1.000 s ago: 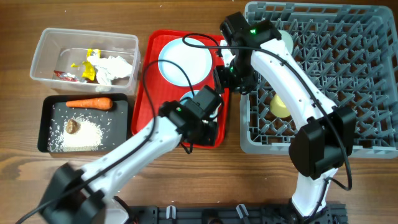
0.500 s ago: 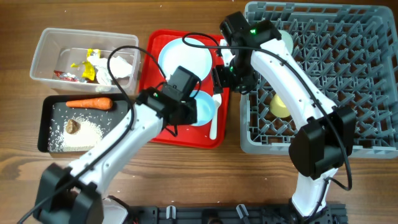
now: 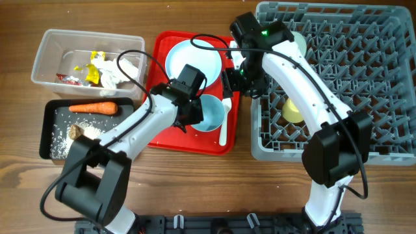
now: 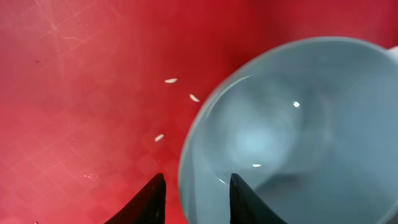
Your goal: Sort waste into correct bins and load items into the dishwasher rack
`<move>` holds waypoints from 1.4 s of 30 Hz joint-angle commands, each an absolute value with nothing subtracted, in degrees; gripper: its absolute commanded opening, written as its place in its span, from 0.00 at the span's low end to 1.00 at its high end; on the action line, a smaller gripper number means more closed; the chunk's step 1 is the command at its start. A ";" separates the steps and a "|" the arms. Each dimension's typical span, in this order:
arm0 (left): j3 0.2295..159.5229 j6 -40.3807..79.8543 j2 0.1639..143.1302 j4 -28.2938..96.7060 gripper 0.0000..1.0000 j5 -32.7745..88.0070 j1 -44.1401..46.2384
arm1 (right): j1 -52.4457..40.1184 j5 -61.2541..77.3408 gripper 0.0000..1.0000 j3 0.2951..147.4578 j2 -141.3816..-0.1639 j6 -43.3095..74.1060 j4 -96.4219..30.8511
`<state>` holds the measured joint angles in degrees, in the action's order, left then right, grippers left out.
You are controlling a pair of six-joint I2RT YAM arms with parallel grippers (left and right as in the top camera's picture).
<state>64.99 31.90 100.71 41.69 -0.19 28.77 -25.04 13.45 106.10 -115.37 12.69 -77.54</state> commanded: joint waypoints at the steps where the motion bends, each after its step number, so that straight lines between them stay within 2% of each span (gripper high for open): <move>1: 65.04 32.67 102.02 41.52 0.28 -1.17 28.42 | -25.12 12.93 0.67 105.41 -114.54 12.01 -77.38; 3: 65.04 32.67 102.02 41.50 0.18 -1.17 28.42 | -25.12 12.93 0.67 105.41 -114.54 12.01 -77.38; 10: 65.04 32.64 102.02 41.34 0.04 -1.17 28.42 | -25.12 12.93 0.67 105.41 -114.54 12.01 -77.43; 18: 65.06 31.73 100.90 42.24 0.04 -1.19 28.42 | -25.10 12.93 0.67 105.41 -114.54 11.97 -77.60; 30: 65.06 31.77 89.84 45.25 0.04 -1.17 28.42 | -25.12 12.95 0.67 105.41 -114.54 11.99 -77.69; 42: 65.06 31.79 84.77 48.01 0.04 -1.15 28.42 | -25.12 12.97 0.66 105.41 -114.54 12.08 -77.14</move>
